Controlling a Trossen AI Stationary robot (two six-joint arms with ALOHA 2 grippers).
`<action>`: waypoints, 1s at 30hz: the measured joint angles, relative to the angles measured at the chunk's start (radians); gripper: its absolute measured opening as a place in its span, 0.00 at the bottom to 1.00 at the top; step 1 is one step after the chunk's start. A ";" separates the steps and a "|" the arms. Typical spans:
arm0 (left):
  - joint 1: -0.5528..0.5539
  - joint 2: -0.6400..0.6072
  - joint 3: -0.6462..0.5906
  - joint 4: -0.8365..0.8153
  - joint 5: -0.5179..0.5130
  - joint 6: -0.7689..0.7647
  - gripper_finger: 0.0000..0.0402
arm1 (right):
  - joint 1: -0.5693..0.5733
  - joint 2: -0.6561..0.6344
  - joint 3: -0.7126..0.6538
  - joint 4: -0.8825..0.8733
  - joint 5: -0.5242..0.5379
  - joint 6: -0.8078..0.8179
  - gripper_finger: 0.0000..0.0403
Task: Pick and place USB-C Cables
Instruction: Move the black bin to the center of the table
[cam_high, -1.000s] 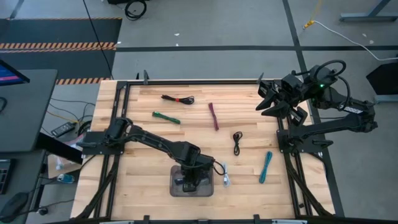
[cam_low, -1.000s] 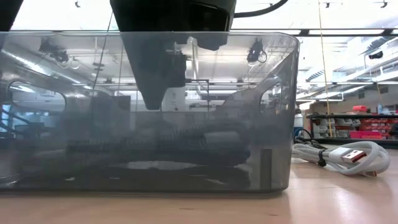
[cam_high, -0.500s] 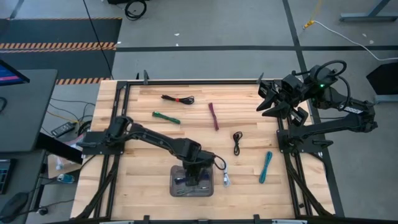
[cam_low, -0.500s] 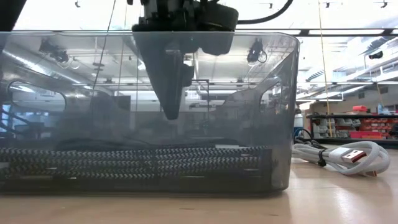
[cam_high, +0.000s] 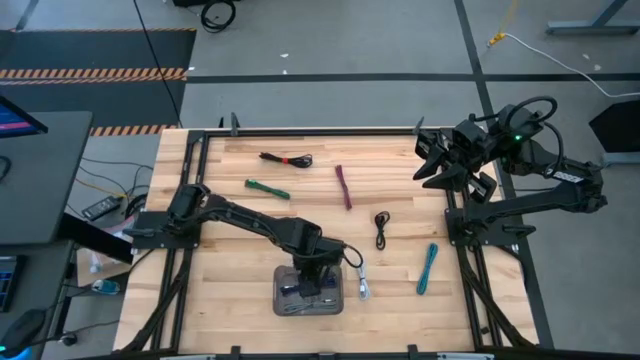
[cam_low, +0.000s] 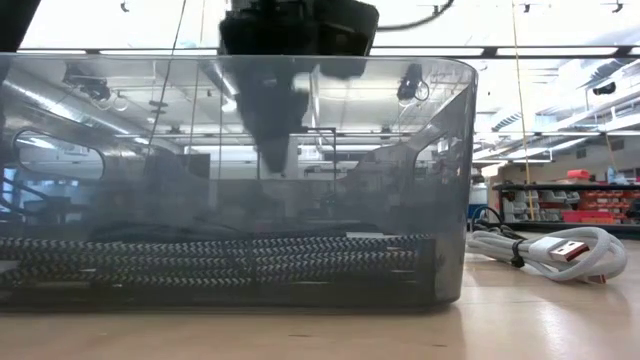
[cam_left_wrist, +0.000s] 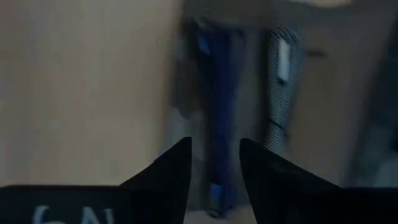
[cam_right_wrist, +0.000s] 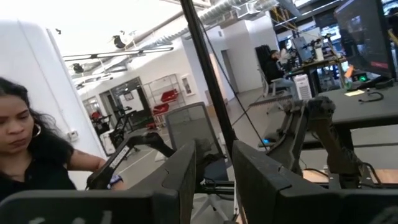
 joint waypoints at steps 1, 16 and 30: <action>-0.005 -0.013 0.000 -0.002 -0.058 0.003 0.35 | 0.000 0.000 0.000 0.000 -0.003 -0.001 0.28; 0.046 -0.043 0.000 -0.068 -0.117 0.049 0.35 | 0.000 0.000 0.000 -0.001 -0.029 0.010 0.28; 0.023 -0.032 -0.003 -0.049 -0.092 -0.006 0.35 | 0.000 0.000 0.000 0.001 -0.029 0.004 0.28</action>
